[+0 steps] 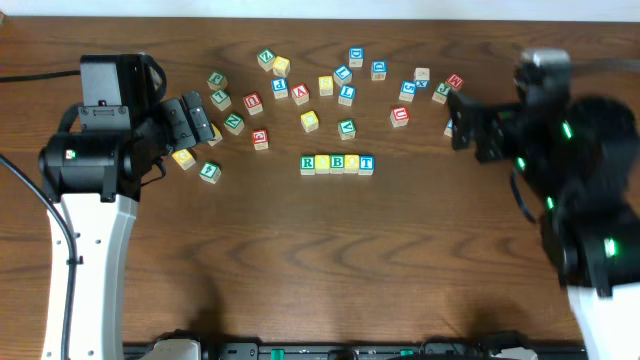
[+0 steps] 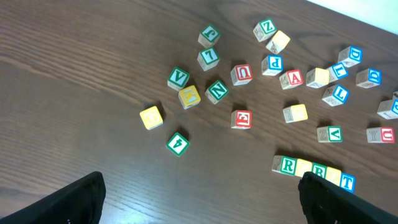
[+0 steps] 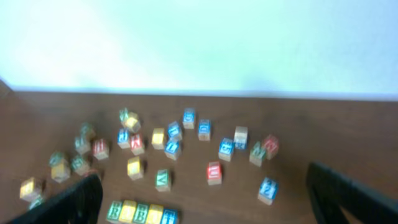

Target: Spell out ROBOT

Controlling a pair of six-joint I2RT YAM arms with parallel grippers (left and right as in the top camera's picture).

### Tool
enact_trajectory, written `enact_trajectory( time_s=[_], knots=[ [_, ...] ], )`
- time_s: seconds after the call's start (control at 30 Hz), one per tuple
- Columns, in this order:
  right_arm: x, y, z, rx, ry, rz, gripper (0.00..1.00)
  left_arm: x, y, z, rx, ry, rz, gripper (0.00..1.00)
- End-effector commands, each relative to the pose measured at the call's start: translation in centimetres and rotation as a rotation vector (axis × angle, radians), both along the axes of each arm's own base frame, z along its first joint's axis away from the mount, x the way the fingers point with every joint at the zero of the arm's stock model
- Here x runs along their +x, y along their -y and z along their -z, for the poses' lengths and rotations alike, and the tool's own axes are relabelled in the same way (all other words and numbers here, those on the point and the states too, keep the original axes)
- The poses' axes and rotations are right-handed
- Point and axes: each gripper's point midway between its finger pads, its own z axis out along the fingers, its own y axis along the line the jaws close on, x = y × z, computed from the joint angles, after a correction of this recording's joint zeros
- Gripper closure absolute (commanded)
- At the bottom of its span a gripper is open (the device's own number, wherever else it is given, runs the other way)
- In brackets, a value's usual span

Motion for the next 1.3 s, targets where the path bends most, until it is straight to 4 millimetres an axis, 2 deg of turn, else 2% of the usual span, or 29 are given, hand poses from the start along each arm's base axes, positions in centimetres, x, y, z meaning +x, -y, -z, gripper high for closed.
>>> enact_trajectory(
  time_s=[0.0,0.27,0.5,0.83,1.0,1.07,1.13,1.27],
  knots=[
    [-1.6,1.8,1.7,-0.038,0.057,0.039,0.01,-0.1,-0.3,-1.6,0.011,0.042,-0.01,0.03],
    [-5.4,4.0,6.7,-0.024,0.252,0.111,0.01,-0.1,-0.3,-1.6,0.011,0.042,-0.01,0.02],
    [-8.0,4.7,11.6,-0.02,0.356,0.137,0.01,-0.1,-0.3,-1.6,0.011,0.042,-0.01,0.02],
    [-8.7,4.8,17.3,-0.017,0.397,0.141,0.01,-0.1,-0.3,-1.6,0.011,0.042,-0.01,0.02],
    [-8.6,4.8,18.1,-0.042,0.375,0.138,0.01,-0.1,-0.3,-1.6,0.011,0.042,-0.01,0.02],
    [-8.6,4.8,19.2,-0.049,0.329,0.136,0.01,-0.1,-0.3,-1.6,0.011,0.042,-0.01,0.02],
    [-8.7,4.8,21.2,-0.052,0.248,0.135,0.01,-0.1,-0.3,-1.6,0.011,0.042,-0.01,0.02],
    [-8.6,4.7,20.9,-0.047,0.261,0.131,0.01,-0.1,-0.3,-1.6,0.011,0.042,-0.01,0.02]
  ],
)
